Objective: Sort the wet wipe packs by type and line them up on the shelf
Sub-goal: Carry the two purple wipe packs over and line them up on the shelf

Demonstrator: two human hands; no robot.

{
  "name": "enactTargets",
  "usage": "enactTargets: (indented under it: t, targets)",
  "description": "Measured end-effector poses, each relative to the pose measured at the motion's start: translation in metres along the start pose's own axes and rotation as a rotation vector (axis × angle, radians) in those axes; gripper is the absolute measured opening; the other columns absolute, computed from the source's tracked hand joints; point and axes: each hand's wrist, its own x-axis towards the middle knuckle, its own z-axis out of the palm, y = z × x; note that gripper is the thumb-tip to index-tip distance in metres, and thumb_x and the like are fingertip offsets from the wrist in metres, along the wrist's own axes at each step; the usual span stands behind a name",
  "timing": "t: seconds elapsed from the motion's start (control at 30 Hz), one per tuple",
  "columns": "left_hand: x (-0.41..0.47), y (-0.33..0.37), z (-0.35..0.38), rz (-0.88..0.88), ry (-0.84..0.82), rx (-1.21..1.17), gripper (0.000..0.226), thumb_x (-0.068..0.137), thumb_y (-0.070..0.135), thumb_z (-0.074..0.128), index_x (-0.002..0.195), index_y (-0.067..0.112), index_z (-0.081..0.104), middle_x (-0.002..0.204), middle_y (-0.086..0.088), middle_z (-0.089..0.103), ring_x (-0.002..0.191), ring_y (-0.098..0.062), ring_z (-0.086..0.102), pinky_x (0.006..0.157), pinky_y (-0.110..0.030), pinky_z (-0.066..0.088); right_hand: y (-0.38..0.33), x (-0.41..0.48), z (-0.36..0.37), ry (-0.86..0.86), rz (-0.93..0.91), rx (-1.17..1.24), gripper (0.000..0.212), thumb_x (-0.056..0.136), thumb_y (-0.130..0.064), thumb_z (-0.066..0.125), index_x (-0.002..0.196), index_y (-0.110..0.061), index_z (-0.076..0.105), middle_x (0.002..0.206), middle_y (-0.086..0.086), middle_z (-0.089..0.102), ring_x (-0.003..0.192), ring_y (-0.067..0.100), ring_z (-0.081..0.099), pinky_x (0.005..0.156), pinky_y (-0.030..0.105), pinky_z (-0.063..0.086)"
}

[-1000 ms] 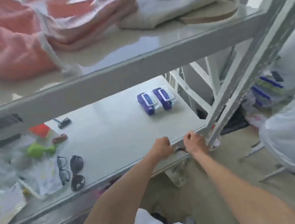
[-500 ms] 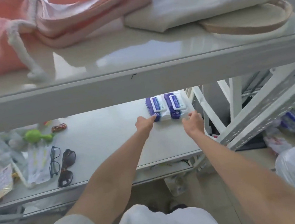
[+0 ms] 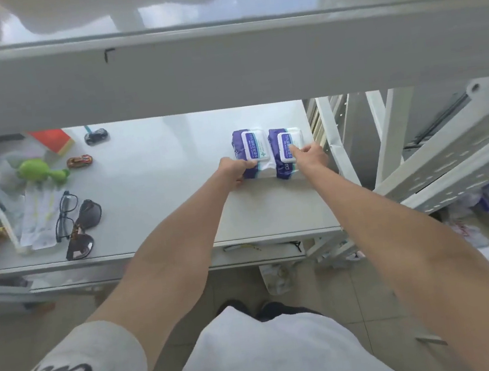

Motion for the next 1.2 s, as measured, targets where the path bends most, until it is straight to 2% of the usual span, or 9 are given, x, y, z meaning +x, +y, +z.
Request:
enactTargets:
  t: [0.13,0.33,0.47,0.57,0.7,0.87,0.97,1.07,1.2]
  targets:
    - [-0.01,-0.023,-0.02,-0.012,-0.041,-0.03,0.053,0.074,0.032,0.09,0.113,0.006,0.065,0.113,-0.004,0.073,0.092,-0.02,0.068,0.071,-0.025,0.05,0.002,-0.011,0.009,-0.056,0.132,0.096,0.09,0.083,-0.045,0.082,0.147,0.0,0.038,0.147,0.018,0.053,0.131,0.035,0.056,0.101,0.037,0.047]
    - [-0.048,-0.056,-0.058,0.067,0.003,-0.176,0.041,0.077,0.016,0.088,0.082,0.012,0.048,0.085,-0.003,0.063,0.07,-0.014,0.068,0.058,-0.025,0.053,0.019,-0.039,0.028,-0.34,0.175,0.347,0.06,0.06,-0.022,0.097,0.109,-0.009,0.066,0.112,0.013,0.075,0.094,0.029,0.075,0.089,0.044,0.062]
    - [-0.082,-0.09,-0.093,0.009,-0.148,-0.228,0.029,0.084,0.007,0.081,0.104,0.003,0.061,0.106,-0.014,0.073,0.083,-0.02,0.073,0.064,-0.026,0.057,0.02,-0.079,0.034,-0.711,0.162,0.431,0.039,0.083,-0.005,0.078,0.121,-0.007,0.07,0.109,0.013,0.074,0.074,0.022,0.075,0.069,0.035,0.064]
    - [-0.11,-0.124,-0.129,-0.048,-0.269,-0.264,0.041,0.087,0.006,0.076,0.127,0.005,0.064,0.121,-0.01,0.072,0.097,-0.021,0.07,0.068,-0.022,0.059,0.02,-0.107,0.054,-0.879,0.184,0.369,0.036,0.084,-0.008,0.074,0.12,-0.01,0.07,0.114,0.015,0.072,0.078,0.025,0.074,0.074,0.037,0.062]
    - [-0.147,-0.18,-0.19,-0.064,-0.347,-0.377,0.062,0.078,0.007,0.08,0.136,0.008,0.061,0.136,-0.012,0.064,0.119,-0.027,0.063,0.113,-0.041,0.045,0.011,-0.156,0.098,-1.088,0.195,0.227,0.045,0.079,-0.011,0.077,0.123,-0.009,0.07,0.113,0.013,0.073,0.093,0.03,0.071,0.091,0.044,0.058]
    - [-0.199,-0.27,-0.275,-0.081,-0.286,-0.505,0.077,0.066,0.003,0.082,0.14,0.005,0.056,0.143,-0.021,0.058,0.118,-0.033,0.058,0.116,-0.051,0.036,-0.008,-0.236,0.175,-1.364,0.16,0.067,0.049,0.081,-0.006,0.075,0.129,-0.007,0.069,0.13,0.019,0.069,0.111,0.035,0.067,0.105,0.05,0.052]
    - [-0.238,-0.315,-0.318,-0.106,-0.178,-0.557,0.062,0.064,-0.002,0.077,0.124,0.005,0.067,0.124,-0.015,0.071,0.104,-0.025,0.068,0.094,-0.036,0.056,-0.014,-0.289,0.232,-1.434,0.109,-0.065,0.067,0.071,-0.006,0.084,0.136,-0.006,0.064,0.132,0.017,0.069,0.118,0.036,0.065,0.112,0.054,0.046]
    - [-0.276,-0.361,-0.359,-0.107,-0.057,-0.665,0.038,0.077,-0.013,0.061,0.103,0.013,0.071,0.094,0.0,0.078,0.079,-0.014,0.073,0.064,-0.021,0.056,-0.017,-0.346,0.287,-1.463,0.063,-0.174,0.081,0.061,-0.013,0.093,0.137,-0.009,0.063,0.133,0.017,0.069,0.127,0.039,0.062,0.114,0.058,0.043]
    - [-0.31,-0.426,-0.409,-0.1,0.154,-0.809,0.056,0.055,-0.005,0.066,0.11,0.005,0.069,0.107,-0.009,0.072,0.097,-0.026,0.064,0.075,-0.028,0.054,-0.026,-0.427,0.353,-1.544,0.008,-0.262,0.077,0.064,-0.008,0.088,0.137,-0.008,0.062,0.131,0.018,0.069,0.125,0.04,0.063,0.111,0.059,0.046]
